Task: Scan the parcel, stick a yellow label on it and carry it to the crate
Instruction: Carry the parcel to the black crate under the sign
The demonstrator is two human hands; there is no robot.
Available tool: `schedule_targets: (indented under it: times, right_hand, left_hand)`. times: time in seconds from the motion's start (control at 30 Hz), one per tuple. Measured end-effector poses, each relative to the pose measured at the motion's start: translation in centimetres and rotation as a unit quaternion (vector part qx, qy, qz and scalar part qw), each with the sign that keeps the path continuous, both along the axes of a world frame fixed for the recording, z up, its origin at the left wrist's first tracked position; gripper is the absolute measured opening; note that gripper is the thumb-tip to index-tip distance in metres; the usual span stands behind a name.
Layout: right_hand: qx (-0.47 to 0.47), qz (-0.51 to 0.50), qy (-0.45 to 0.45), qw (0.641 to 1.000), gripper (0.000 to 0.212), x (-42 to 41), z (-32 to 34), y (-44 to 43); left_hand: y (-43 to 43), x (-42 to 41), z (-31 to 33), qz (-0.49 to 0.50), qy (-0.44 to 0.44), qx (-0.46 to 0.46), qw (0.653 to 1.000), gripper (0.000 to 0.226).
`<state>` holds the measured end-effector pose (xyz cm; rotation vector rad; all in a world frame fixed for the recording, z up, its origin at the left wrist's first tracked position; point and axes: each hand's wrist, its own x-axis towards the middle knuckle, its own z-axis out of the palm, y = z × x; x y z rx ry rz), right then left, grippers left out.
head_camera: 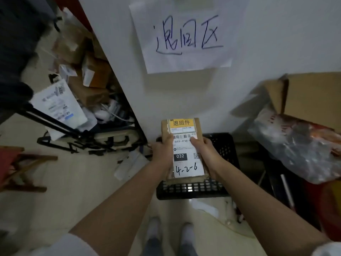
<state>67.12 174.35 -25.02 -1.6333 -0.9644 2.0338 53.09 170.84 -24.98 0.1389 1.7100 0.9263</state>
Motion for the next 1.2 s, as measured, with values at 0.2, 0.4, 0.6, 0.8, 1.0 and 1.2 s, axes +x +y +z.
schedule_targets:
  times: [0.2,0.4,0.6,0.8,1.0,1.2]
  right_hand:
    - [-0.054,-0.007,-0.060,0.997,0.041,0.6,-10.8,-1.1]
    - [-0.077,0.008,-0.057,0.995,0.040,-0.4,-21.7,-1.6]
    - [-0.085,0.005,-0.077,0.993,0.064,-0.9,-30.8,-2.7]
    - [-0.101,-0.020,-0.108,0.989,0.049,-0.5,-36.7,-3.5]
    - [-0.106,0.009,-0.116,0.988,0.042,-0.8,-40.8,-4.7]
    - [-0.102,0.024,-0.117,0.987,0.061,-1.6,-43.3,-3.8]
  left_hand:
    - [-1.4,0.3,-11.2,-0.004,-0.093,-0.014,0.996,0.047]
    - [-2.3,0.0,-20.5,0.007,-0.012,-0.053,0.999,0.032]
    - [-3.4,0.2,-29.2,-0.032,0.024,-0.072,0.997,0.047]
    - [-3.3,0.7,-36.2,-0.091,0.019,-0.072,0.993,0.046]
    - [-4.3,1.6,-40.2,-0.106,-0.034,-0.097,0.989,0.035]
    - [-3.3,0.8,-42.7,-0.104,-0.036,-0.086,0.990,0.046]
